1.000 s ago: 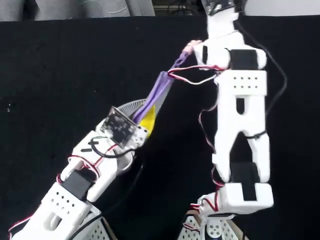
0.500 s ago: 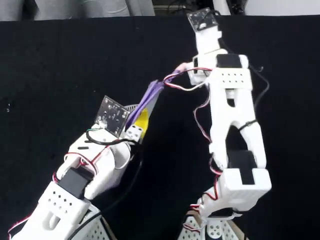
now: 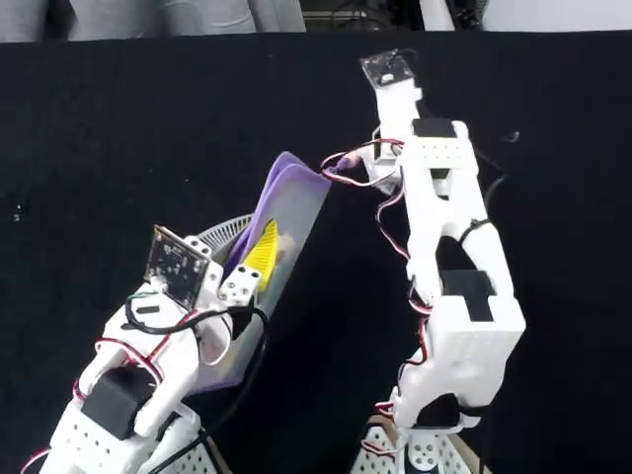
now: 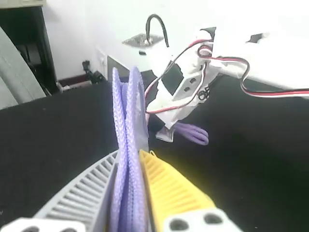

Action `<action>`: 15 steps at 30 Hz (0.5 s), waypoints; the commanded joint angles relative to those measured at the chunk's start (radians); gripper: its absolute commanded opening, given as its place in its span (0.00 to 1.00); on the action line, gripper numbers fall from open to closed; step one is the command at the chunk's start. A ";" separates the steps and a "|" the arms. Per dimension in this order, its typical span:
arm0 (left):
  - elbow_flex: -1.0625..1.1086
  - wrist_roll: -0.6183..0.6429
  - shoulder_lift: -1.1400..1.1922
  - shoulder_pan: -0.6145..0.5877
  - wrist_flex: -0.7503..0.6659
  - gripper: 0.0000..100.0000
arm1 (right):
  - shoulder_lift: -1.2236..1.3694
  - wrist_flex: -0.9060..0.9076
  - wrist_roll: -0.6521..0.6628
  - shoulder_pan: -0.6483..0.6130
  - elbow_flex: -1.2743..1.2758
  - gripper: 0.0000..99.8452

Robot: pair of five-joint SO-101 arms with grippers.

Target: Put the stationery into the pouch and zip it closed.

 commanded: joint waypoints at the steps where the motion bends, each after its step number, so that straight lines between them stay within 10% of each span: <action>1: -0.211 0.029 -0.089 -0.031 0.014 0.03 | 0.025 -0.069 -0.015 0.077 -0.002 0.01; 15: -0.087 0.025 0.000 -0.039 -0.117 0.03 | 0.058 -0.063 -0.015 0.077 -0.005 0.01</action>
